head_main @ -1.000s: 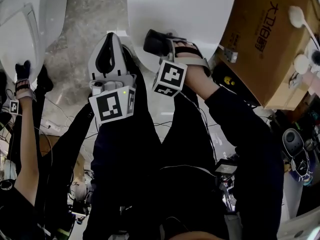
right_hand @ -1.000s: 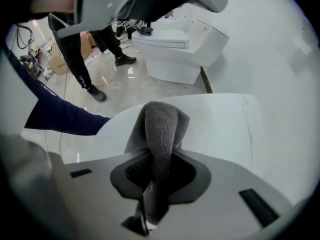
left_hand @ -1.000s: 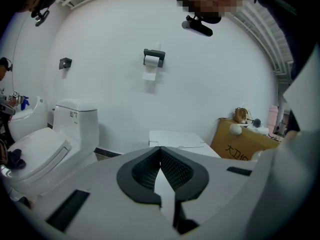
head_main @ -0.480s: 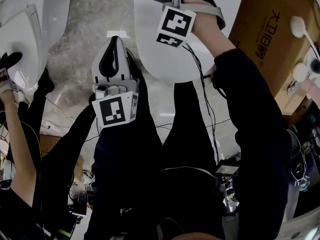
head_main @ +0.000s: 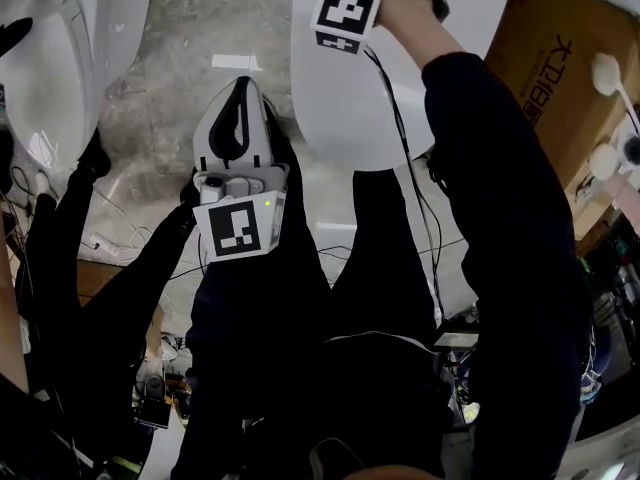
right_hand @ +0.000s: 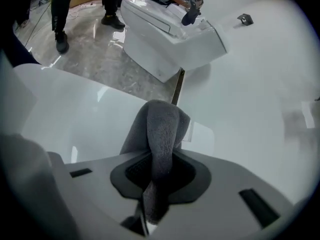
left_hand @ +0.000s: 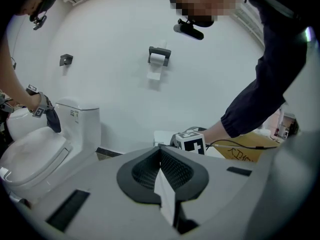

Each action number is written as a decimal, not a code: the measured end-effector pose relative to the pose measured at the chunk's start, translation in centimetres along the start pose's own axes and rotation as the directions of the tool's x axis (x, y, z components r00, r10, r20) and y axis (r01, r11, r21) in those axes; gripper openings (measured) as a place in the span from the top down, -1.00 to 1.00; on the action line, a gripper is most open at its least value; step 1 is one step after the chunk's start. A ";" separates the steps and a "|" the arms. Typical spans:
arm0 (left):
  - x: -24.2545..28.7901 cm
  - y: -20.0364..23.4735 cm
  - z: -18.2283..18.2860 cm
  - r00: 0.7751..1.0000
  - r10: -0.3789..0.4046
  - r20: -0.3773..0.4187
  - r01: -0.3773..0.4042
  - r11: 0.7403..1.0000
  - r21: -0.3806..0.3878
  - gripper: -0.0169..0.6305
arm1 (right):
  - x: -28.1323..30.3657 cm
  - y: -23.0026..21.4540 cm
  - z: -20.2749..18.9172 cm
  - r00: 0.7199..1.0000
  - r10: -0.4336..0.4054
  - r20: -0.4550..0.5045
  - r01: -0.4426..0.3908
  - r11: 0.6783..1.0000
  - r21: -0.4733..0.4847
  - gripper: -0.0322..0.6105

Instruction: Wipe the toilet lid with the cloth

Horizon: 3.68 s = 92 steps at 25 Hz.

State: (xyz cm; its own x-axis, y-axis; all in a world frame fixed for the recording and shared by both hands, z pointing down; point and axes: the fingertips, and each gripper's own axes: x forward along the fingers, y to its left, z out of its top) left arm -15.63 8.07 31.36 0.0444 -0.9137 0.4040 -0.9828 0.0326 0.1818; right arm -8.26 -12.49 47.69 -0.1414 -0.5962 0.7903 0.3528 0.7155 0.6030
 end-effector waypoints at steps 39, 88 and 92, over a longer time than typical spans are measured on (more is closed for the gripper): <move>-4.1 -0.8 0.8 0.997 0.004 0.079 -0.007 0.999 0.031 0.91 | -19.2 28.9 6.9 0.961 0.249 0.121 -0.269 0.944 0.191 0.68; 0.2 7.2 0.0 1.000 0.020 0.017 -0.020 1.000 -0.011 0.90 | 2.3 -3.2 2.0 0.995 -0.054 -0.085 0.064 0.990 0.124 0.69; 0.5 7.9 0.5 0.999 0.043 0.023 -0.043 0.999 -0.016 0.90 | 1.0 -1.2 2.7 0.997 -0.006 -0.077 0.016 0.991 0.136 0.69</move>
State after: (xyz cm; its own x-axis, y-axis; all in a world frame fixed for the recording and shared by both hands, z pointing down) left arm -23.48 7.69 32.52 -0.0023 -0.9205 0.3907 -0.9807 0.0784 0.1789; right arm -11.34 -12.98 48.02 -0.0719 -0.6267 0.7760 0.2216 0.7485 0.6250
